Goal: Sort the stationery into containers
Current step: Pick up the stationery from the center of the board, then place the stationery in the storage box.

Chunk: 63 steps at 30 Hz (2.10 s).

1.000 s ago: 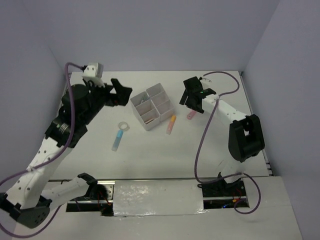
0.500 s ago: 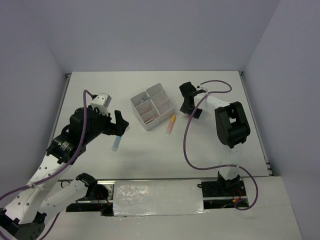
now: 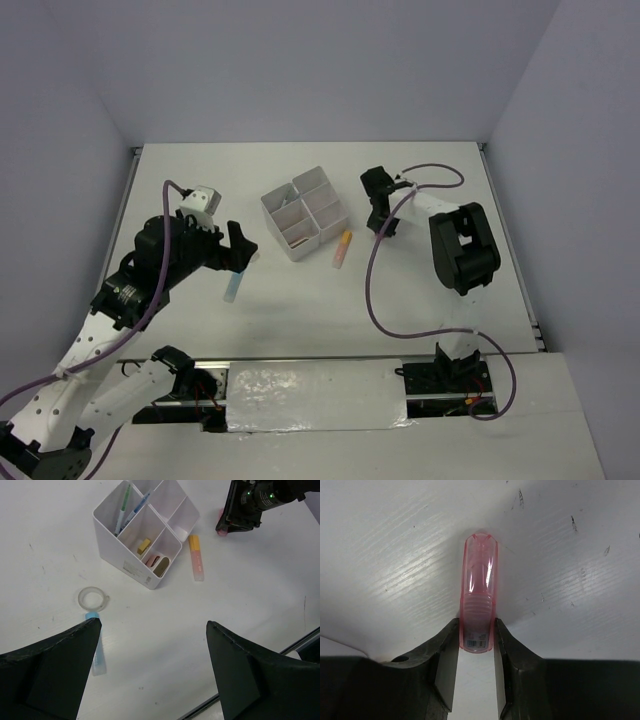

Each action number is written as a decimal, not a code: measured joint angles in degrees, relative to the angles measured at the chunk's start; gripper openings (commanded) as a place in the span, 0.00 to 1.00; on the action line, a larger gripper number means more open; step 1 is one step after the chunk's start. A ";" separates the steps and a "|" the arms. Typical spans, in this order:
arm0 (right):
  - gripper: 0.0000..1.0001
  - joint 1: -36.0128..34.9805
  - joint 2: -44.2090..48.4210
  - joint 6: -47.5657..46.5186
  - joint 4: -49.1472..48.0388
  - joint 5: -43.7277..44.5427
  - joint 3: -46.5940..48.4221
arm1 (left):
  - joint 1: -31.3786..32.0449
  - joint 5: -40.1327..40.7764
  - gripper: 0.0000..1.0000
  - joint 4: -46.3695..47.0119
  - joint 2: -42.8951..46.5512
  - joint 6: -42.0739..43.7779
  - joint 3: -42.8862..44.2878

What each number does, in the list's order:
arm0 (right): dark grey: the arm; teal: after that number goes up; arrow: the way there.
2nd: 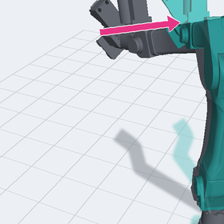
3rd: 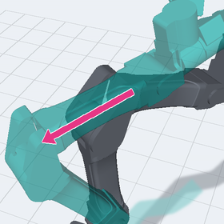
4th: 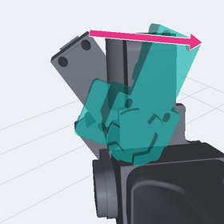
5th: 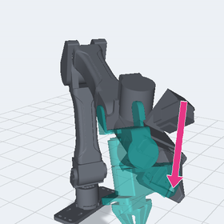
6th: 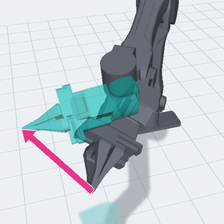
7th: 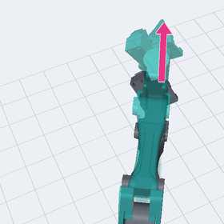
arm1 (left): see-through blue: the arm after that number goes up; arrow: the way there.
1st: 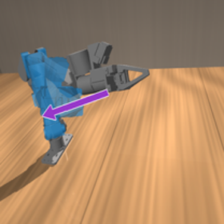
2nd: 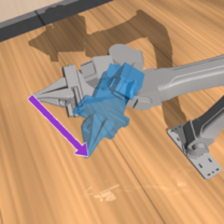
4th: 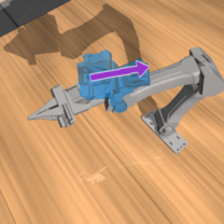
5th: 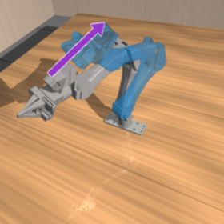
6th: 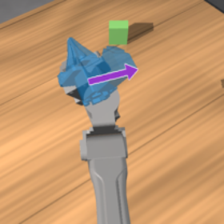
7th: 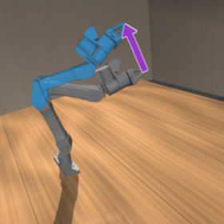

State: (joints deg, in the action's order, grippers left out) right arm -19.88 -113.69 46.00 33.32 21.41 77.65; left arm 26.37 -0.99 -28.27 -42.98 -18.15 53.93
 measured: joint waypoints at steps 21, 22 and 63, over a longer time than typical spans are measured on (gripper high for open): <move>0.08 -29.86 50.77 -22.10 -24.37 -6.27 -33.14 | 5.73 -11.15 0.99 26.80 -16.41 -31.12 -5.38; 0.08 -31.63 52.81 -23.17 -25.07 -6.47 -34.05 | 7.02 -10.67 0.99 26.95 -17.38 -31.58 -4.35; 1.00 -43.85 73.07 -24.92 -21.46 10.93 -36.02 | 15.28 -0.76 0.00 40.52 -30.29 -6.19 6.05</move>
State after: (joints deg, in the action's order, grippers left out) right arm -63.72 -40.62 21.08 11.86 32.34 41.63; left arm 41.65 -1.76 12.25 -73.28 -24.34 59.99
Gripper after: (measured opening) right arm 0.996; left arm 0.269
